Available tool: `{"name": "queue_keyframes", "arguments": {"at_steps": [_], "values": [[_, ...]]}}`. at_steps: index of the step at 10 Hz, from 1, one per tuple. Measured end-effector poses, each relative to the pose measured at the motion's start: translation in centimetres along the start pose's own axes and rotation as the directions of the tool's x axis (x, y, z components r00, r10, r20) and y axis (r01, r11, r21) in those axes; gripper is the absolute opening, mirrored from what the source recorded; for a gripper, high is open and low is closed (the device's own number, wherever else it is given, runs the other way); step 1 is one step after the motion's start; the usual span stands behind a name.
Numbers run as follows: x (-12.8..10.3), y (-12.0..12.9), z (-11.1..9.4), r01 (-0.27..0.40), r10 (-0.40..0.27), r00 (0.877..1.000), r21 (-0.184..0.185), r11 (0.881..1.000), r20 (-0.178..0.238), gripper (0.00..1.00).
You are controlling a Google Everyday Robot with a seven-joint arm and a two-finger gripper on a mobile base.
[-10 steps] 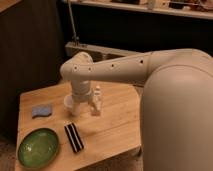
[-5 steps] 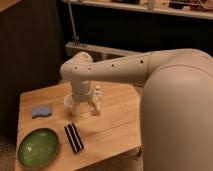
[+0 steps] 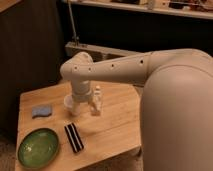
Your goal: Pick up the ceramic cup
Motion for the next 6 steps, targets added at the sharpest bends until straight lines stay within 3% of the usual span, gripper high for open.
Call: {"name": "queue_keyframes", "arguments": {"at_steps": [5,6], "values": [[-0.2,0.1,0.0,0.010,-0.010,1.000,0.000,1.000,-0.003,0.65],[-1.0,0.1,-0.6,0.027,-0.027,1.000,-0.017,0.999,0.014,0.65]]}}
